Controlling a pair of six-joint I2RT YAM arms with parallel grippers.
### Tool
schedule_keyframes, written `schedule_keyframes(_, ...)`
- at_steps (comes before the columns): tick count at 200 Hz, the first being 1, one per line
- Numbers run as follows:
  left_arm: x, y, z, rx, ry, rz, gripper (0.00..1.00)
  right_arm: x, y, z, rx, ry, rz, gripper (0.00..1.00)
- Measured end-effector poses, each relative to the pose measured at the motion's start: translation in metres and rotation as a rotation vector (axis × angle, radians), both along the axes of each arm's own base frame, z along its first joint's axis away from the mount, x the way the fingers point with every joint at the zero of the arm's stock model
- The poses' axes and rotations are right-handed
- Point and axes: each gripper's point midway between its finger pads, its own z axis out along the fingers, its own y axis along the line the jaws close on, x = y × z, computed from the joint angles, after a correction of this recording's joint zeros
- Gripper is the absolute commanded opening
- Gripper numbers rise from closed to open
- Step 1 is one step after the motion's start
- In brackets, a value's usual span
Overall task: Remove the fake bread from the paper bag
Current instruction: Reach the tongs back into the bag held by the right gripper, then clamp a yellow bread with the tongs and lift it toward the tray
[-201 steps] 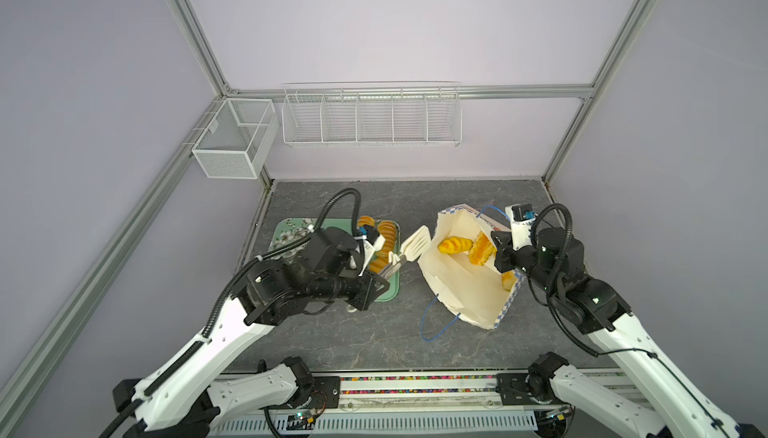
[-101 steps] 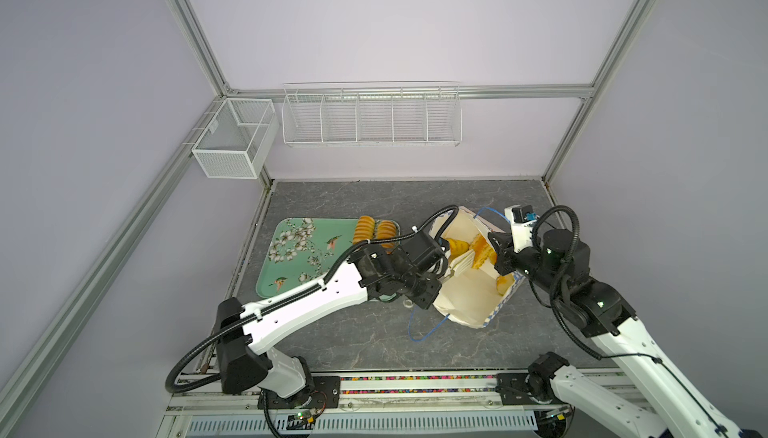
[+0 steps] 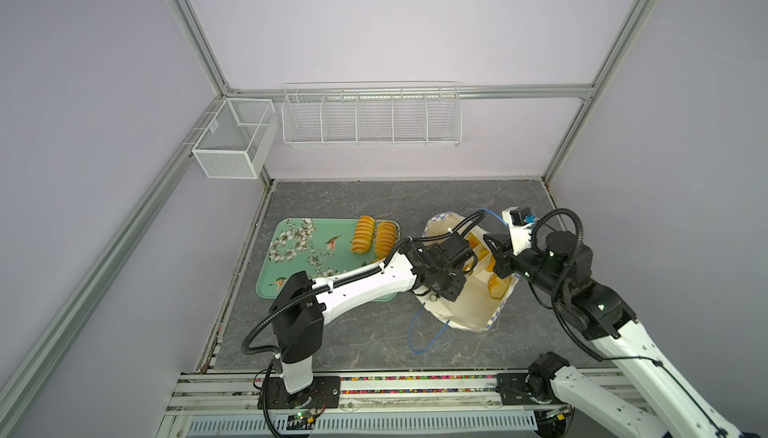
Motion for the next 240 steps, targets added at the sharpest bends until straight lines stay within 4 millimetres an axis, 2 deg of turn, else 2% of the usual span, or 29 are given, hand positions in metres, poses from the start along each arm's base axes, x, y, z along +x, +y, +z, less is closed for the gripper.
schedule_keyframes(118, -0.012, -0.016, 0.0, -0.092, 0.037, -0.078, 0.29, -0.001, -0.001, -0.002, -0.003, -0.002, 0.002, 0.07)
schedule_keyframes(166, -0.011, -0.018, 0.003, -0.101, 0.021, -0.093, 0.03, -0.001, -0.001, -0.003, -0.01, -0.005, 0.0, 0.07)
schedule_keyframes(171, -0.011, -0.016, 0.003, -0.1, 0.015, -0.094, 0.0, -0.001, -0.001, -0.003, -0.011, -0.005, 0.0, 0.07)
schedule_keyframes(197, -0.012, 0.0, 0.012, -0.086, -0.017, -0.087, 0.0, -0.001, -0.002, -0.003, -0.012, -0.006, -0.001, 0.07)
schedule_keyframes(240, -0.015, 0.037, 0.049, -0.086, -0.104, -0.066, 0.0, 0.0, -0.003, -0.003, -0.02, -0.011, -0.01, 0.07)
